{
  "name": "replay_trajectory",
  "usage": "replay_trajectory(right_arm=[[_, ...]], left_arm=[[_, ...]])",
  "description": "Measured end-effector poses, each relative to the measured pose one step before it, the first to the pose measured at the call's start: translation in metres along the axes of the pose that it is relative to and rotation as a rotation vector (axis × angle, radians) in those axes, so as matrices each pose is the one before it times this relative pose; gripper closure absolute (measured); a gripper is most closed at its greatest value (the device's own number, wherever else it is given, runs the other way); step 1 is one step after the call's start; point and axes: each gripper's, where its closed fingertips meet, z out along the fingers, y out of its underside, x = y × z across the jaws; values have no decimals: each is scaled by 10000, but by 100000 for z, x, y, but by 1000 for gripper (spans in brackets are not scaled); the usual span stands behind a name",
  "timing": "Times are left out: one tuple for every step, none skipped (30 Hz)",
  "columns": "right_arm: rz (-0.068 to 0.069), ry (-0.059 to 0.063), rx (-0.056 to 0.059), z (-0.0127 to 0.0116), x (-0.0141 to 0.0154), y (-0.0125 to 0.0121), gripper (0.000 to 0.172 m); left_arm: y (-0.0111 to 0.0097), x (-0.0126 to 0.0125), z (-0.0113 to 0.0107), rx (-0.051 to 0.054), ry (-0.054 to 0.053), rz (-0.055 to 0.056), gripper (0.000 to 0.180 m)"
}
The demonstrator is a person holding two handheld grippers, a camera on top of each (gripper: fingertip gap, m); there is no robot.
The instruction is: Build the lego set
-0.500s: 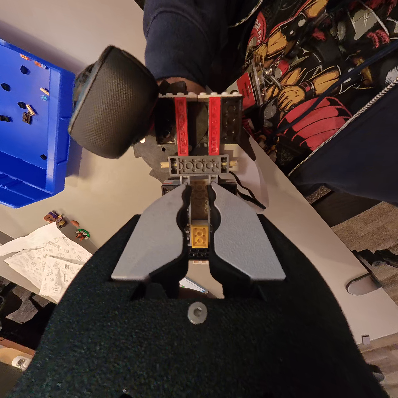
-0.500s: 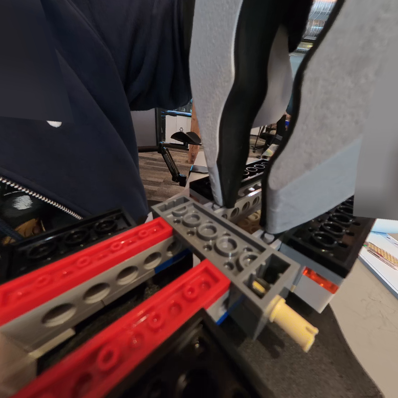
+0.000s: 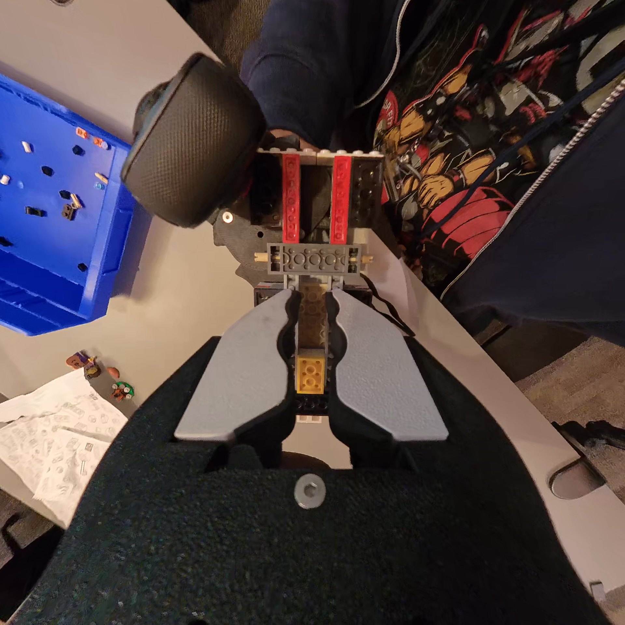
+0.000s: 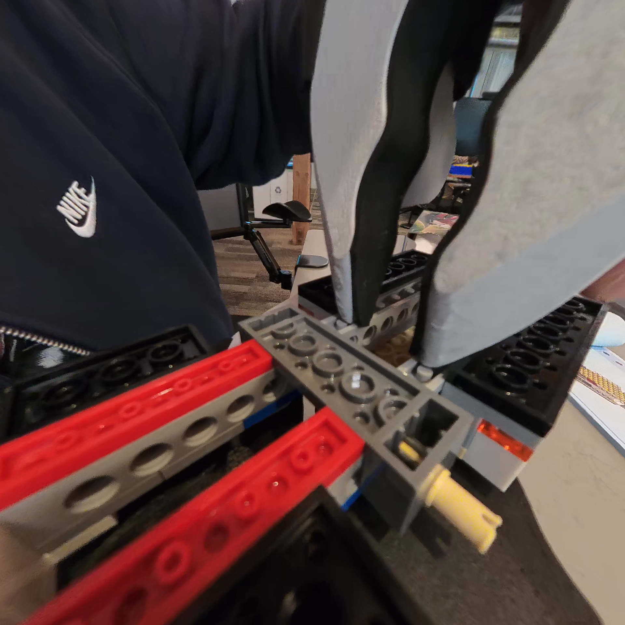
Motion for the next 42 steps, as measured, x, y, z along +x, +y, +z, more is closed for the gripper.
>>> replay_trajectory(right_arm=[[-24, 40, 0, -49, -53, -146, 160], [-34, 8, 27, -69, -43, -129, 158], [-35, -13, 32, -73, -50, -105, 158], [-44, 25, 28, -69, -3, -71, 158], [-7, 26, 38, -85, 20, -61, 158], [7, 7, 19, -101, 27, -25, 158], [-24, 63, 0, -101, 122, 9, 156], [-32, 45, 15, -117, 91, -22, 156], [-27, 12, 21, -85, 46, -28, 156], [-36, 63, 19, -64, 82, -8, 156], [-27, 66, 30, -57, 95, -32, 156], [-3, 76, 51, -70, 121, -87, 156], [16, 46, 51, -69, 86, -117, 158], [-9, 49, 33, -66, 81, -106, 159], [-27, 22, -6, -30, 40, -64, 156], [-36, 48, -16, 4, 49, -22, 156], [-11, 9, -27, 59, -16, 25, 157], [0, 19, 4, 73, -5, 6, 157], [17, 20, 21, 71, 12, -15, 157], [39, -22, -6, 59, -23, 23, 158], [-10, 4, -25, 38, 10, 54, 158], [-16, 18, -46, 30, 12, 71, 158], [-18, 27, -27, 22, 33, 46, 157], [-16, 6, -1, 27, -10, 9, 158], [-8, -17, 9, 27, -65, -25, 158], [6, -20, -27, 44, -52, 25, 158], [-9, -5, -24, 33, -22, 30, 158], [-15, -4, -21, 19, -18, 47, 158], [-2, 6, -14, 4, 20, 49, 158], [-10, 6, 5, 3, 26, 24, 158], [-17, -4, -5, -11, 12, 37, 158], [-14, 6, -15, -11, 15, 39, 158], [11, -6, -21, 7, -7, 18, 158], [8, -20, 21, 15, -46, -29, 138], [1, -2, 45, -11, -20, -41, 119], [29, 44, -27, 9, 91, 50, 100], [-15, 74, -69, 30, 132, 33, 130], [-67, -18, 4, -19, -61, -83, 161], [-36, -64, 88, -59, -156, -186, 162], [-10, -50, 62, -62, -118, -109, 162], [-20, -18, 20, -43, -40, 0, 162], [-4, -23, 23, -7, -13, 42, 162]], left_arm=[[-168, 23, -115, 67, 32, -2, 165], [-133, -24, -87, 22, -1, -8, 165], [-115, -34, -48, -3, -4, 5, 165], [-116, -18, -31, 15, 7, 4, 165], [-55, -60, -12, -13, 12, -66, 165], [14, -90, -8, -58, -24, -44, 165], [27, -110, -13, -54, -48, -2, 165], [-8, -74, -12, -25, -12, -17, 165], [-45, -75, -1, 9, -10, -14, 165], [-39, -74, 8, 7, -5, -32, 165], [-44, -78, 10, 3, -5, -54, 165], [-55, -68, -34, 22, -10, -67, 165], [-36, -56, -64, 17, -28, -62, 165], [-34, -38, -81, 33, -23, -53, 165], [-49, -17, -60, 54, -17, -72, 165], [-31, -9, -39, 73, -5, -62, 164], [29, 49, -3, 47, 45, -77, 165], [8, 51, -14, 65, 49, -76, 164], [40, 35, -10, 45, 40, -42, 164], [49, 38, 0, 24, 13, -7, 164], [33, 25, 16, 32, -11, 25, 164], [38, 23, 34, 27, -18, 16, 164], [23, 3, 15, 50, -10, -14, 164], [-13, 31, 13, 80, 2, -20, 164], [-29, 48, -2, 86, 17, -30, 164], [0, 47, 8, 36, 13, -31, 164], [-7, 32, 13, 10, -16, 24, 164], [5, 12, 25, -16, -19, 8, 164], [28, -3, 31, -50, -24, 9, 164], [7, -25, 39, -49, -24, 15, 164], [0, -22, 31, -47, -23, 13, 164], [-5, -27, 27, -24, -21, 20, 164], [-55, -31, 34, 15, -15, 6, 164], [-138, 13, 52, 53, 14, -2, 164], [-17, -5, 14, -13, 2, 14, 164], [73, -45, 2, -101, -33, -15, 164], [61, -40, -56, -144, -82, 72, 164], [-107, 34, -63, -30, -30, 55, 164], [-193, 35, -58, 92, 20, -22, 164], [-149, 3, -10, 111, 36, -75, 164], [-47, -4, 33, 97, 24, -41, 164], [3, -24, 68, 52, 12, -44, 164]])
